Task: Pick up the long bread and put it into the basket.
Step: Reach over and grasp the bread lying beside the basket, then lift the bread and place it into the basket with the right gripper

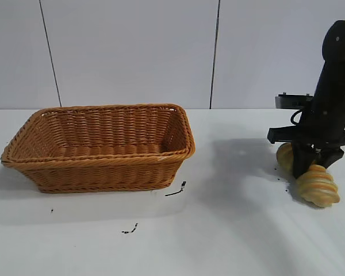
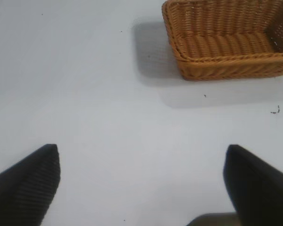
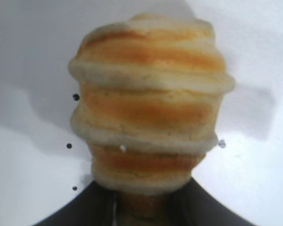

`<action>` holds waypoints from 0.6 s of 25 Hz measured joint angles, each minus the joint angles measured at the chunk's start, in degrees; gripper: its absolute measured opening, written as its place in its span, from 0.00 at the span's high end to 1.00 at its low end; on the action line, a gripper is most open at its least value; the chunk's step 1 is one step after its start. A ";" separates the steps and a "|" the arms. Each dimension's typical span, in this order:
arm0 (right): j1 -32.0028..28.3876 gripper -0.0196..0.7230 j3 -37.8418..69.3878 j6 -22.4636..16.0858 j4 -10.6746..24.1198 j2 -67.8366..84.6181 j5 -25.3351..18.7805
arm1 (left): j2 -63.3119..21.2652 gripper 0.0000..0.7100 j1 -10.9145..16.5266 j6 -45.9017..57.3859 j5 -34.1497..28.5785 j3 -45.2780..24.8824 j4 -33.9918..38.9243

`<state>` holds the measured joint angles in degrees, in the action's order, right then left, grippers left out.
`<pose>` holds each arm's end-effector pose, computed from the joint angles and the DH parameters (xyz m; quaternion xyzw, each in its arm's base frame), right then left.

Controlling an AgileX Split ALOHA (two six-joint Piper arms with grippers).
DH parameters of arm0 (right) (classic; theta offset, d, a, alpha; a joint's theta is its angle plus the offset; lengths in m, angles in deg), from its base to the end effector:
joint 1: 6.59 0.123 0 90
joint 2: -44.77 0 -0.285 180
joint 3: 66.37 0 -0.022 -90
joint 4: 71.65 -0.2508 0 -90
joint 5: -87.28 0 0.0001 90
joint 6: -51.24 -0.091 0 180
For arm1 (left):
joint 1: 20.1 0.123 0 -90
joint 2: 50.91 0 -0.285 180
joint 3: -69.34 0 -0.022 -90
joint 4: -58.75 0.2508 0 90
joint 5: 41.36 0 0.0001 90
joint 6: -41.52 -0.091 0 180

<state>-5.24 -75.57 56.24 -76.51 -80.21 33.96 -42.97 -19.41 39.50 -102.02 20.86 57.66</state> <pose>0.4158 0.0160 0.1781 -0.0331 0.9943 0.0332 0.0960 -0.0045 -0.0016 0.2779 0.0103 0.8529 0.0028 0.5220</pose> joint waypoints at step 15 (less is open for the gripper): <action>0.07 0.80 -20.71 0.32 0.22 3.47 -14.36 | 0.00 0.02 0.00 0.00 0.00 0.00 0.00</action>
<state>-5.17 -96.28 56.55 -76.29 -76.74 19.60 -42.97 -19.41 39.50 -102.02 20.86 57.66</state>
